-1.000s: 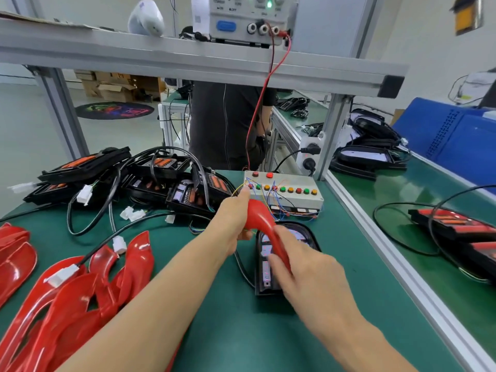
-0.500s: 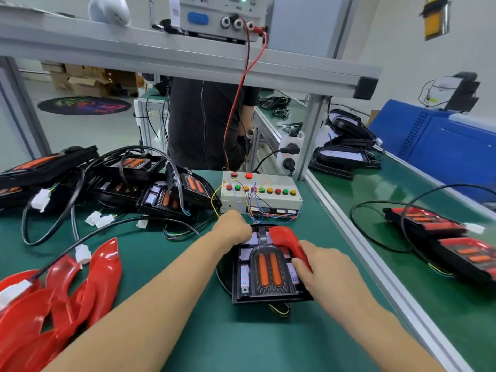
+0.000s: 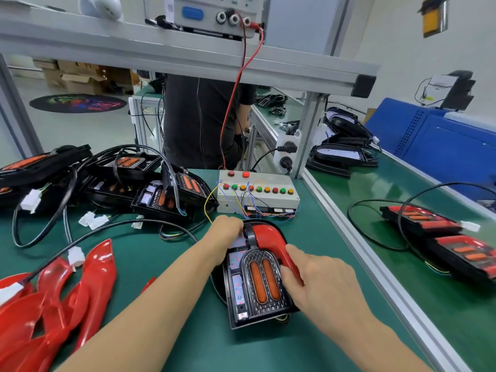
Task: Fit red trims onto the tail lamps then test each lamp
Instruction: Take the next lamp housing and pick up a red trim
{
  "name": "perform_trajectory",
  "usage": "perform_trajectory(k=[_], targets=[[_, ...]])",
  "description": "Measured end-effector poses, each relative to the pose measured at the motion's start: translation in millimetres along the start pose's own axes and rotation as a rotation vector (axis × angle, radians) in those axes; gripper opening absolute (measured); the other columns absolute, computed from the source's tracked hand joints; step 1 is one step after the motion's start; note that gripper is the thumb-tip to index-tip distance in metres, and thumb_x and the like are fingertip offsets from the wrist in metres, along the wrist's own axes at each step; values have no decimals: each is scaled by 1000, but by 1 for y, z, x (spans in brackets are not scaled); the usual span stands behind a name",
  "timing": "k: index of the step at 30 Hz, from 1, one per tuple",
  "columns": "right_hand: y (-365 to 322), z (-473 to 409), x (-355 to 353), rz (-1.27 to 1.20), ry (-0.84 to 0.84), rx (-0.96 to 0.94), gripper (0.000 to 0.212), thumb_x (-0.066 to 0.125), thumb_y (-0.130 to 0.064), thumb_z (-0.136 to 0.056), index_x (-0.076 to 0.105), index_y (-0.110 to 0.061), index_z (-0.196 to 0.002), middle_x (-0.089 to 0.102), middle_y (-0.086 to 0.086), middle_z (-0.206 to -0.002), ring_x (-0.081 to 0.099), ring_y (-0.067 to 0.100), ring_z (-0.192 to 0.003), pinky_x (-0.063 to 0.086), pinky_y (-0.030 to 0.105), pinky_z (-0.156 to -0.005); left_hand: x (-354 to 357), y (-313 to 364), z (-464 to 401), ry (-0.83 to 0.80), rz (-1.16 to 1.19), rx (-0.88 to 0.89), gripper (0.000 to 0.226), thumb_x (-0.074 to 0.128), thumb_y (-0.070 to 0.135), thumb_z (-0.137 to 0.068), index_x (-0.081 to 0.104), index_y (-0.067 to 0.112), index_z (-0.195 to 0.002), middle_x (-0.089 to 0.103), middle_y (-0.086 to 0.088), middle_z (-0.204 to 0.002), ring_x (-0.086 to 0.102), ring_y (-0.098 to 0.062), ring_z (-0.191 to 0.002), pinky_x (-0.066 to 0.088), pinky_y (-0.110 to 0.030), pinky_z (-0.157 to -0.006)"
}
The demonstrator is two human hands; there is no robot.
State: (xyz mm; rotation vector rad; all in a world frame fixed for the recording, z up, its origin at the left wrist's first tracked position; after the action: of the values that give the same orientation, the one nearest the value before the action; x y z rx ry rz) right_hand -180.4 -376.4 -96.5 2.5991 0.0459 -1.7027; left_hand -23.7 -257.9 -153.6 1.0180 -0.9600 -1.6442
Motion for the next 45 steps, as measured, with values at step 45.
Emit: perform_trajectory(k=[45], targets=[[20, 5, 62, -1355, -627, 752, 29, 71, -29, -83, 71, -4, -98, 75, 15, -90, 69, 18, -69, 54, 26, -63, -78, 43, 38, -77, -667, 309, 10, 68, 23, -82, 73, 22, -91, 68, 8, -87, 60, -11, -84, 47, -22, -74]])
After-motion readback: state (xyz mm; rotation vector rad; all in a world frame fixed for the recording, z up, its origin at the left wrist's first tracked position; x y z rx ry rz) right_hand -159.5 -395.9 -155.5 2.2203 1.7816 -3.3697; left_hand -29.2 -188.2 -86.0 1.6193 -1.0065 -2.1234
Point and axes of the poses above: each hand's wrist, its own z-axis away from the middle knuckle, its own x-axis out of the palm, y = z × x, the point moved 5 cm from there along -z, towards the middle knuckle
